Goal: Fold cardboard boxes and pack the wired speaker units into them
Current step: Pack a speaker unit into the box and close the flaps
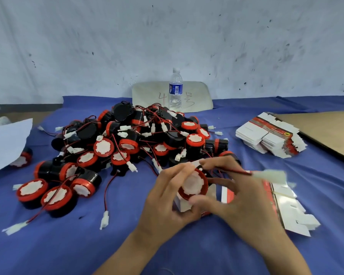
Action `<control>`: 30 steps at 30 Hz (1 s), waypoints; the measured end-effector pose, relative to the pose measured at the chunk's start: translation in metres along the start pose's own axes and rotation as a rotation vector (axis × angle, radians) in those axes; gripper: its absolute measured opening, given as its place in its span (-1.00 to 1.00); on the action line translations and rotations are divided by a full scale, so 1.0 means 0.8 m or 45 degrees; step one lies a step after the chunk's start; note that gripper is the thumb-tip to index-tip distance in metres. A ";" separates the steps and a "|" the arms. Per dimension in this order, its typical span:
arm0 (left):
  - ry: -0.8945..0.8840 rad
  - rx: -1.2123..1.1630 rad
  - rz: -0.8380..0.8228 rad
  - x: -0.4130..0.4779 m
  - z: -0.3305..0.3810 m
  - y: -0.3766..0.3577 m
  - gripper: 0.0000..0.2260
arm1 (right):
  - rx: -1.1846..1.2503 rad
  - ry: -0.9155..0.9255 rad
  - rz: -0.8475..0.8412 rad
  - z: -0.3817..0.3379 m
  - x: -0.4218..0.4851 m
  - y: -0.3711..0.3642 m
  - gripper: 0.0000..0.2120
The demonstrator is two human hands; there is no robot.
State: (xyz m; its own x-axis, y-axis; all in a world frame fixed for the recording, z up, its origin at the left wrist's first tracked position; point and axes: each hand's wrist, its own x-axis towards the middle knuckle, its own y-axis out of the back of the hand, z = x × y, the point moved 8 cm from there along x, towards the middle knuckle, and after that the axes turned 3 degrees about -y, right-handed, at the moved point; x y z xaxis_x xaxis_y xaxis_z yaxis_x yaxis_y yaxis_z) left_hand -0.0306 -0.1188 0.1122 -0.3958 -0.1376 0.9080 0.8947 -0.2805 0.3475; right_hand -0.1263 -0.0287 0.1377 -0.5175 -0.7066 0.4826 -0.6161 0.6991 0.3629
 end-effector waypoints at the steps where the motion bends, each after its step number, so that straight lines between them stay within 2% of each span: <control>1: 0.035 -0.025 -0.010 0.000 -0.001 0.000 -0.52 | -0.149 -0.012 -0.027 0.000 -0.001 -0.006 -0.56; 3: 0.149 -0.084 -0.063 -0.003 -0.007 -0.003 -0.44 | -0.318 -0.014 -0.036 0.000 -0.001 -0.013 -0.55; 7: 0.286 -0.166 -0.121 -0.006 -0.018 -0.009 -0.35 | -0.430 -0.077 -0.038 0.013 0.003 -0.014 -0.64; 11: 0.443 -0.162 -0.264 -0.015 -0.037 -0.026 -0.05 | -0.543 -0.055 0.115 0.029 0.001 -0.018 -0.64; 16: 0.810 -0.351 -0.434 -0.045 -0.068 -0.053 0.00 | -0.659 0.028 0.170 0.046 0.000 -0.025 -0.64; 20: 0.803 -0.336 -0.479 -0.053 -0.073 -0.062 -0.03 | -0.585 -0.018 0.126 0.057 0.001 -0.031 -0.68; 24: 0.708 -0.308 -0.502 -0.052 -0.068 -0.062 -0.09 | -0.744 0.004 -0.102 0.067 0.002 -0.047 -0.84; 26: 0.647 -0.253 -0.513 -0.052 -0.064 -0.061 -0.14 | -0.816 0.014 -0.167 0.069 0.002 -0.049 -0.82; 30: 0.575 -0.192 -0.488 -0.046 -0.056 -0.058 -0.31 | -0.730 0.024 -0.229 0.068 0.006 -0.052 -0.85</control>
State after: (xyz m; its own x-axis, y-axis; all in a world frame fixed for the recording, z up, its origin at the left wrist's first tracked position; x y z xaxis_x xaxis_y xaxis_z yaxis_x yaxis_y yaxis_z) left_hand -0.0670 -0.1436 0.0524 -0.7618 -0.3801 0.5246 0.6453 -0.5165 0.5629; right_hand -0.1356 -0.0676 0.0813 -0.4211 -0.8210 0.3856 -0.2721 0.5199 0.8098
